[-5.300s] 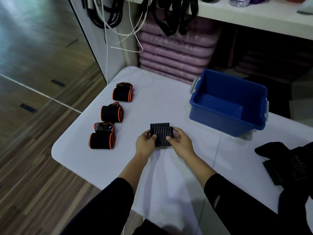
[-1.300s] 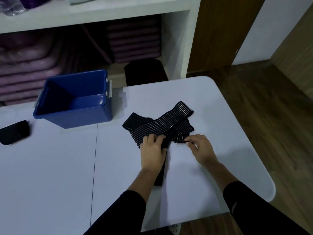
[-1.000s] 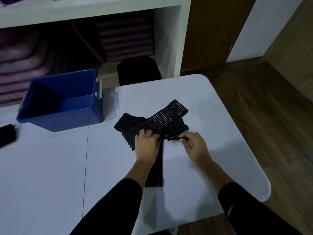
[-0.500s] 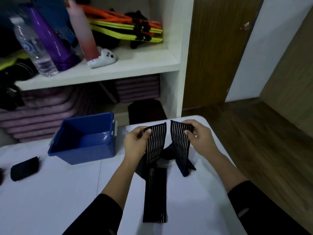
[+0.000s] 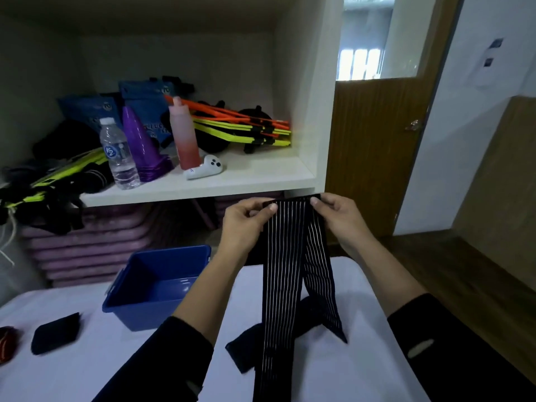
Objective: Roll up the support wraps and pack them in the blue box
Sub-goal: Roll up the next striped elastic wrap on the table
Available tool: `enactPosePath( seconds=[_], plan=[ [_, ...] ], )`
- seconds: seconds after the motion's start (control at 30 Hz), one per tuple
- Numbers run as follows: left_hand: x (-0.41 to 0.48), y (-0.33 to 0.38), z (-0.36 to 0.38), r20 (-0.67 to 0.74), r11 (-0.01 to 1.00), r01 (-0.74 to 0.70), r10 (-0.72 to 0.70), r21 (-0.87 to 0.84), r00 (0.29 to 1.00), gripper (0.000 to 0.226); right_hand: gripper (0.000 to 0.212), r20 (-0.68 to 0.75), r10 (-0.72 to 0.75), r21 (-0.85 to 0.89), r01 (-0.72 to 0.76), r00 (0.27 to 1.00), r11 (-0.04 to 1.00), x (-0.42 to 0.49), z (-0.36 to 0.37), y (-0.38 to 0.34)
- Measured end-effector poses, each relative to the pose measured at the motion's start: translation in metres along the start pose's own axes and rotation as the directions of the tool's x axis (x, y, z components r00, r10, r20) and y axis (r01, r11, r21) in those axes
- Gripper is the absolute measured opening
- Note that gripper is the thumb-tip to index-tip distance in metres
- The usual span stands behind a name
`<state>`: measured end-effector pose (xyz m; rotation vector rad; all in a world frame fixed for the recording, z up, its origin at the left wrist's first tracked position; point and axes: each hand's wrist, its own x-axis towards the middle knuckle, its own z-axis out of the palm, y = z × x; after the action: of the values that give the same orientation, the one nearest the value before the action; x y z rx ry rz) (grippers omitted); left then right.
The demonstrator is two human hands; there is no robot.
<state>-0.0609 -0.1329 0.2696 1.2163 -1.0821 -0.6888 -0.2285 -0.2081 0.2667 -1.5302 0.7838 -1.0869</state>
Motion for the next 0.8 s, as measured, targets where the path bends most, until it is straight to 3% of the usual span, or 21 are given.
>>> enactPosePath(
  seconds=[0.27, 0.43, 0.63, 0.8],
  plan=[
    [0.010, 0.006, 0.017, -0.067, 0.966, 0.090, -0.109, -0.243, 0.992, 0.015, 0.032, 0.024, 0.060, 0.272, -0.065, 0.998, 0.960, 0.005, 0.021, -0.014],
    [0.014, 0.010, 0.026, -0.153, 0.949, 0.058, -0.109, -0.309, 0.982, 0.010, 0.041, 0.042, 0.038, 0.343, -0.050, 0.998, 0.938, 0.008, 0.028, -0.021],
    [0.020, 0.013, 0.016, -0.227, 0.989, -0.078, 0.047, -0.129, 0.973, 0.024, 0.023, 0.040, -0.038, 0.138, 0.032, 0.998, 0.990, 0.012, 0.035, -0.026],
    [0.017, 0.015, -0.002, -0.127, 0.999, -0.029, 0.026, -0.029, 0.992, 0.041, 0.022, 0.055, -0.040, 0.129, 0.033, 0.998, 0.991, 0.018, 0.041, -0.035]
  ],
)
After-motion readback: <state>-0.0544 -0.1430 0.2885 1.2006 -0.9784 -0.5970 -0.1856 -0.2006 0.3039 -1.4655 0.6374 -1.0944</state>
